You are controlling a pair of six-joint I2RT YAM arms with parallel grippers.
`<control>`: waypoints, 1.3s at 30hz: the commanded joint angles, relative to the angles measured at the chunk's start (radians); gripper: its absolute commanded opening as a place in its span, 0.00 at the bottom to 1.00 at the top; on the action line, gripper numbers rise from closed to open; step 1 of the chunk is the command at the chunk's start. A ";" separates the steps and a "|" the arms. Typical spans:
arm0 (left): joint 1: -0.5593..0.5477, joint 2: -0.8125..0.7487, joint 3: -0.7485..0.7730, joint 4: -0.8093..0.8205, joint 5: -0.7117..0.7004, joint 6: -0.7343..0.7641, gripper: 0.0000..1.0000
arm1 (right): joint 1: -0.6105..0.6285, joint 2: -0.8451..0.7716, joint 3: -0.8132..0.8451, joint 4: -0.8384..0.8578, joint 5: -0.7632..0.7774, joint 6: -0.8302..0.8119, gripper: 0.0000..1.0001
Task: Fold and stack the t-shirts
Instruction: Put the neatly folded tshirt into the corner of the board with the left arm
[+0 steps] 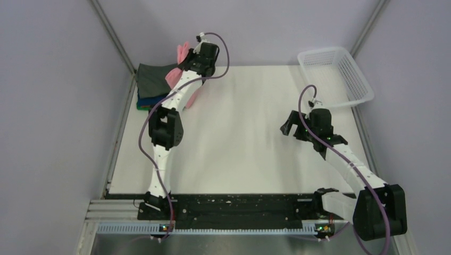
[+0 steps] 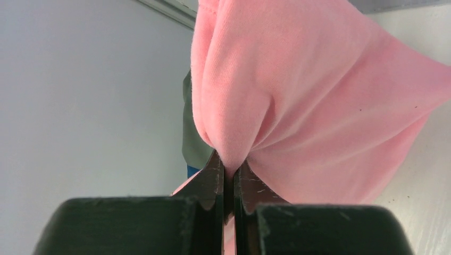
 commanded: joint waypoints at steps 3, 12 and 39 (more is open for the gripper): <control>0.009 -0.102 0.114 -0.004 0.034 -0.002 0.00 | -0.008 -0.024 0.015 0.012 0.025 0.016 0.99; 0.032 -0.141 0.178 0.004 0.046 0.015 0.00 | -0.008 -0.017 0.011 0.018 0.033 0.024 0.99; 0.198 -0.027 0.287 -0.008 0.388 -0.254 0.00 | -0.007 0.051 0.015 0.032 0.069 0.045 0.99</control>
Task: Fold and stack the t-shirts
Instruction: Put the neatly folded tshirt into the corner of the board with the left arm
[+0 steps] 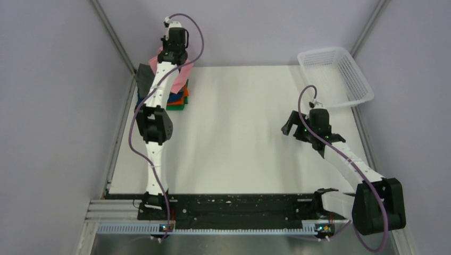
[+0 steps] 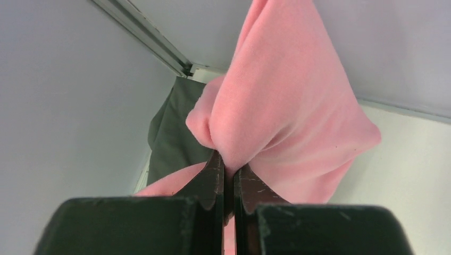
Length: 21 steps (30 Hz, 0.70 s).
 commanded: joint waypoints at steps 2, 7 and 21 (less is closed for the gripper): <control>-0.022 -0.096 0.041 0.033 0.046 -0.046 0.00 | -0.007 0.008 0.016 0.032 0.009 0.007 0.99; -0.062 -0.119 0.042 0.044 0.029 -0.037 0.00 | -0.008 0.009 0.014 0.037 0.008 0.008 0.99; -0.090 -0.133 0.040 0.040 0.110 -0.162 0.00 | -0.008 0.041 0.012 0.055 0.004 0.008 0.99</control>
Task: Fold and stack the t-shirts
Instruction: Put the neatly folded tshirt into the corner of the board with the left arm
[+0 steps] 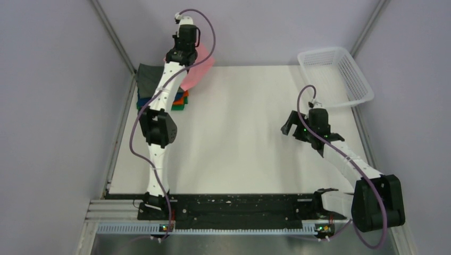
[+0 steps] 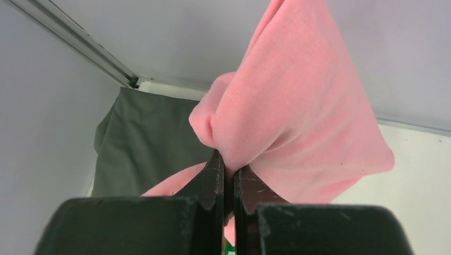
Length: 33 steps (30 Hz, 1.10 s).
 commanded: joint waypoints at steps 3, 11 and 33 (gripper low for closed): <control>0.008 -0.063 0.034 0.041 0.020 -0.074 0.00 | -0.007 0.024 0.014 0.032 0.005 0.008 0.99; 0.042 -0.021 0.002 0.038 -0.037 -0.054 0.00 | -0.007 0.024 0.014 0.030 0.017 0.009 0.99; 0.243 0.023 -0.076 0.026 0.089 -0.025 0.00 | -0.008 0.042 0.023 0.017 0.034 0.008 0.99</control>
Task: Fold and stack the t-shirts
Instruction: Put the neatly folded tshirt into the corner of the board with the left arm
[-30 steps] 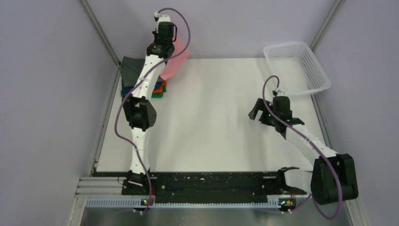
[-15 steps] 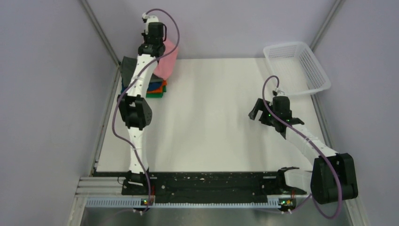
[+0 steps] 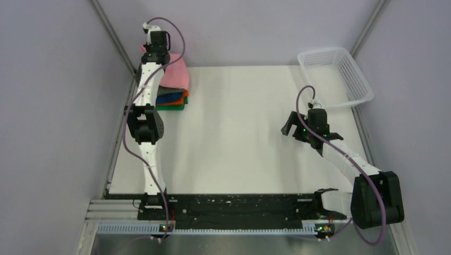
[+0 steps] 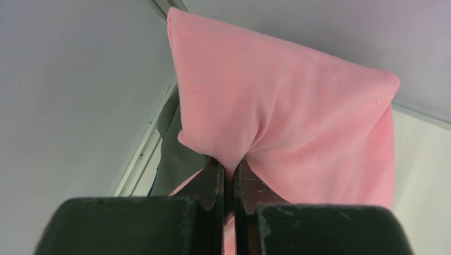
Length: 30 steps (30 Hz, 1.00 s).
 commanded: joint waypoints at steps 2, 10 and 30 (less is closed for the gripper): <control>0.050 0.002 -0.014 0.059 0.061 0.035 0.00 | -0.009 0.009 0.025 0.012 0.023 0.008 0.99; 0.110 0.035 -0.014 0.066 0.064 0.075 0.00 | -0.008 0.033 0.034 -0.004 0.032 -0.002 0.99; 0.135 0.050 -0.018 0.069 -0.008 0.062 0.99 | -0.008 0.039 0.037 -0.005 0.036 0.004 0.99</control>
